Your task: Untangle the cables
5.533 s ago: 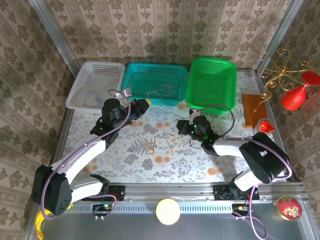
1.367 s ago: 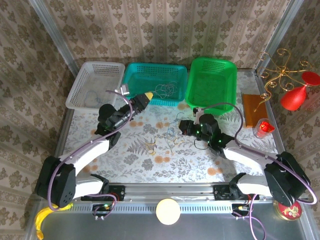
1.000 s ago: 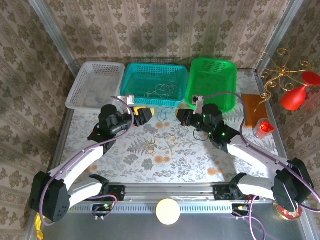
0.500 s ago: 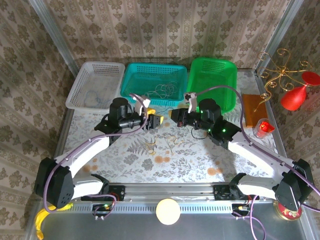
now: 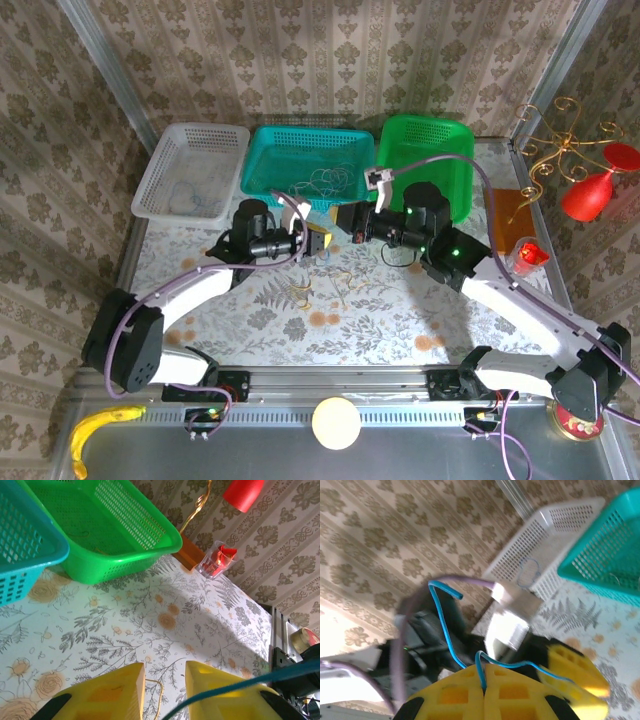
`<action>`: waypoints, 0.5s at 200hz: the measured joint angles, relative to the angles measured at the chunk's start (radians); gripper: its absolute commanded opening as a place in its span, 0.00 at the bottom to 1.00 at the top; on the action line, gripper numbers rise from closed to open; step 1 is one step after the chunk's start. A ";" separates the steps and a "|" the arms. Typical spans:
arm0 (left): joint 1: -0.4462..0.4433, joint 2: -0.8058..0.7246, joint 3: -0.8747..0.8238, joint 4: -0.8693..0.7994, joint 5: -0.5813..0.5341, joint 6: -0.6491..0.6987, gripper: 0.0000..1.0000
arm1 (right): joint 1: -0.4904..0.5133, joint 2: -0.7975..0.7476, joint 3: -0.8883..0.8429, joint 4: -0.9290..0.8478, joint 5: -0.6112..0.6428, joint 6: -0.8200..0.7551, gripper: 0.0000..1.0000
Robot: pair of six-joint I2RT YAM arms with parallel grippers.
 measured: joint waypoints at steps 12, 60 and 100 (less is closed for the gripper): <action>-0.005 0.016 -0.012 0.027 0.002 -0.013 0.33 | 0.000 -0.006 0.031 0.000 -0.003 0.000 0.00; -0.016 0.060 -0.031 0.100 0.006 -0.052 0.29 | -0.011 -0.042 0.112 0.002 -0.004 0.000 0.00; -0.016 0.062 -0.040 0.137 0.009 -0.071 0.17 | -0.025 -0.050 0.116 0.001 -0.003 0.001 0.00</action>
